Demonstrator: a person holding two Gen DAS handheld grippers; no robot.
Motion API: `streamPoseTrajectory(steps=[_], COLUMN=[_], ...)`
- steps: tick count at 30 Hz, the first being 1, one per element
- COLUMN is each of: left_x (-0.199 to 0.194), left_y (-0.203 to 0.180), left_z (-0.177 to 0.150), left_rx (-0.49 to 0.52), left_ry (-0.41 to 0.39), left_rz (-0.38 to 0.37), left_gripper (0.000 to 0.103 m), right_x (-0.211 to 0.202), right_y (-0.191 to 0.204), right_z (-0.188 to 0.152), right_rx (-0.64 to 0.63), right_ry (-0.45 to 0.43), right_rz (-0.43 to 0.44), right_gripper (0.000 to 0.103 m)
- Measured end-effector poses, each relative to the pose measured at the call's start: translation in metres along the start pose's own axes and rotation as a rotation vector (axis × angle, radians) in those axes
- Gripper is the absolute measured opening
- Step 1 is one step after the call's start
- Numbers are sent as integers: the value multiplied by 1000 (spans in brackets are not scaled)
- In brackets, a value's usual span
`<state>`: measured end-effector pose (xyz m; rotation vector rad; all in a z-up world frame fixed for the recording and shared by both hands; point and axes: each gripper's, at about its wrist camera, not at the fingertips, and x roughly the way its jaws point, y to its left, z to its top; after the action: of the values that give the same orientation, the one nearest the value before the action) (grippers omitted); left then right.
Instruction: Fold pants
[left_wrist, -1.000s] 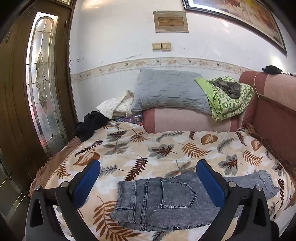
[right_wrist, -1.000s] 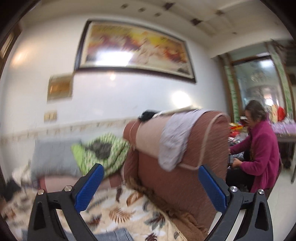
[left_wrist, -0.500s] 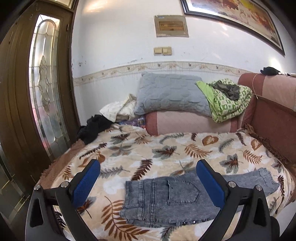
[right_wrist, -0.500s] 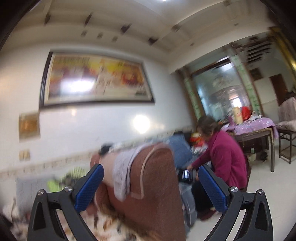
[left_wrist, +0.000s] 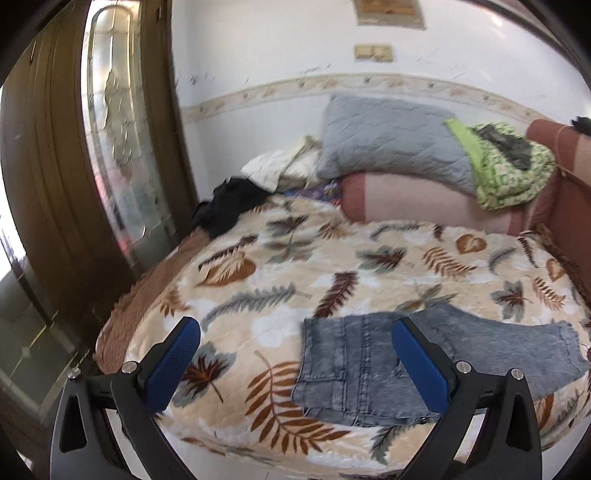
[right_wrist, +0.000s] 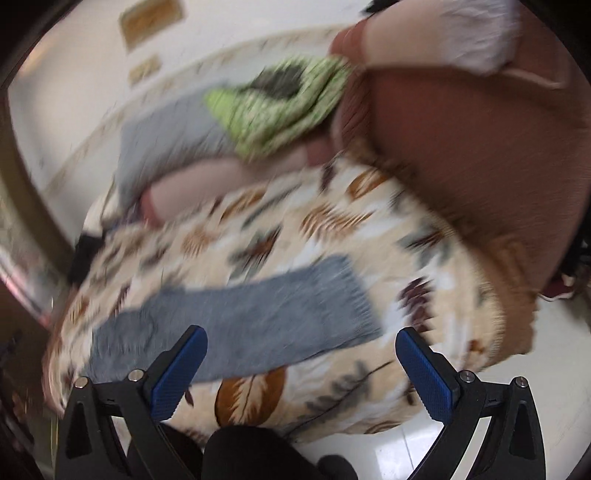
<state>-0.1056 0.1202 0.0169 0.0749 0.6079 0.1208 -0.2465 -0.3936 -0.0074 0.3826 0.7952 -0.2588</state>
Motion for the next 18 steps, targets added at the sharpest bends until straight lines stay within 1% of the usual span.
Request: streamPoseTrajectory(steps=[2, 5, 8, 10, 12, 15, 17, 18], left_x=[12, 34, 58, 78, 94, 118, 134, 140], left_y=[-1, -7, -21, -33, -41, -53, -61, -63], left_z=[-3, -10, -17, -24, -30, -42, -52, -55], left_rx=[-14, -24, 8, 42, 52, 63, 80, 89], left_ry=[37, 95, 144, 185, 223, 298, 341, 358], left_rz=[-2, -19, -5, 13, 14, -5, 2, 9], left_gripper=[103, 103, 103, 103, 103, 103, 103, 103], right_x=[15, 26, 35, 48, 67, 104, 133, 141], right_y=[3, 6, 3, 3, 6, 14, 16, 16], right_z=[-4, -7, -9, -7, -9, -15, -20, -21], right_rx=[-26, -52, -37, -26, -22, -21, -7, -1], right_ry=[35, 40, 49, 70, 92, 153, 198, 206], right_rz=[19, 29, 50, 66, 81, 107, 116, 122], right_gripper=[103, 103, 103, 103, 103, 103, 103, 103])
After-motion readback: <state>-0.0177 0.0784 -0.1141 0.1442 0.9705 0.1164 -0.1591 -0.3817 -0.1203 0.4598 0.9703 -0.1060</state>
